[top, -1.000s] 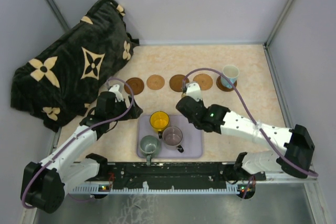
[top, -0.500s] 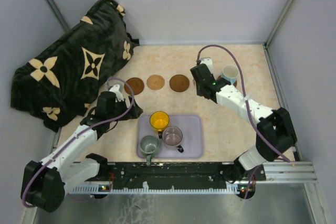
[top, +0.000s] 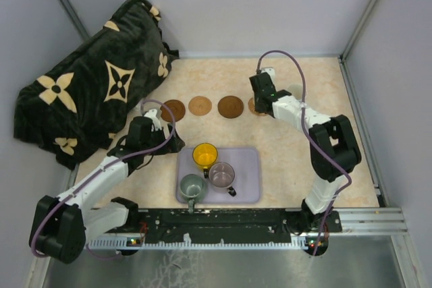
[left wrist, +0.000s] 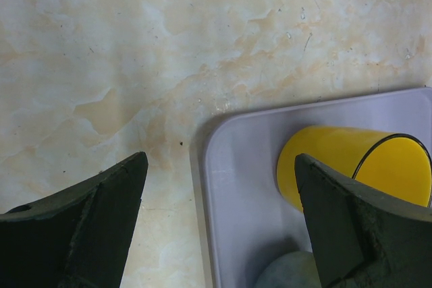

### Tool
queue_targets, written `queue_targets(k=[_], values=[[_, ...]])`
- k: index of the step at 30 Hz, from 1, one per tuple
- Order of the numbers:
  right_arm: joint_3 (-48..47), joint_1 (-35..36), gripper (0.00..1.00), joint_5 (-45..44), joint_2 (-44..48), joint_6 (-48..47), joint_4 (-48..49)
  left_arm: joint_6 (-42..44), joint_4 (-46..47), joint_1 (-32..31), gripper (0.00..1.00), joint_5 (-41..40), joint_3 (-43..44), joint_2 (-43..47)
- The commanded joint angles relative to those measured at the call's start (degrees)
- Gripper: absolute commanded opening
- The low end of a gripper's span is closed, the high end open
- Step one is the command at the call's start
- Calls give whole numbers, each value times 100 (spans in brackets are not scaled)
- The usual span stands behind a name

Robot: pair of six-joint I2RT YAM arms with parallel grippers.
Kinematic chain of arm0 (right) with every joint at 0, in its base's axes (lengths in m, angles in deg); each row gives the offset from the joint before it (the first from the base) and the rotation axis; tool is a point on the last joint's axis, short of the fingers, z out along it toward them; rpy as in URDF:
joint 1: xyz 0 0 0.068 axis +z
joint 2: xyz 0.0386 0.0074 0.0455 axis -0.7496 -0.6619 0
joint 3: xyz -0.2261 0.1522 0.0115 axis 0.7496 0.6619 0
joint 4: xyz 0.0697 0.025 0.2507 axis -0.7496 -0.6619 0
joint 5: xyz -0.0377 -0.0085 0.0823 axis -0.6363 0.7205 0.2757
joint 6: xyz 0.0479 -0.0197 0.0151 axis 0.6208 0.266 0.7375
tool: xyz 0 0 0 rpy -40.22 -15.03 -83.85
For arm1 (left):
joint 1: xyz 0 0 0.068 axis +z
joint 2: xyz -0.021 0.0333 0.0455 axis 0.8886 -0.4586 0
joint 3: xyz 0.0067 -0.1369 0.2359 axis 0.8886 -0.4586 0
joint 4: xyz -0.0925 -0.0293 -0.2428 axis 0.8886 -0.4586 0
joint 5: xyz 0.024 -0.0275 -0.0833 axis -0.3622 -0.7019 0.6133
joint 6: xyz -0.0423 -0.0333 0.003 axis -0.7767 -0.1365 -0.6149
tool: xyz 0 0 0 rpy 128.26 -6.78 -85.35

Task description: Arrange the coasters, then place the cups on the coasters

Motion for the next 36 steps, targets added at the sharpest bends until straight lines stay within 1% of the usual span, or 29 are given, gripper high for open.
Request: queue_targets(k=[1, 11, 21, 36], values=[[-333, -66, 0, -147, -66, -95, 850, 80, 177, -24, 96, -2, 190, -59], [-272, -84, 0, -260, -259, -50, 1180, 103, 159, -26, 96, -31, 191, -91], [53, -102, 0, -322, -233, -96, 1535, 103, 143, -28, 96, -39, 182, -73], [355, -126, 0, -316, -71, -39, 1626, 82, 134, -29, 96, -36, 128, -24]])
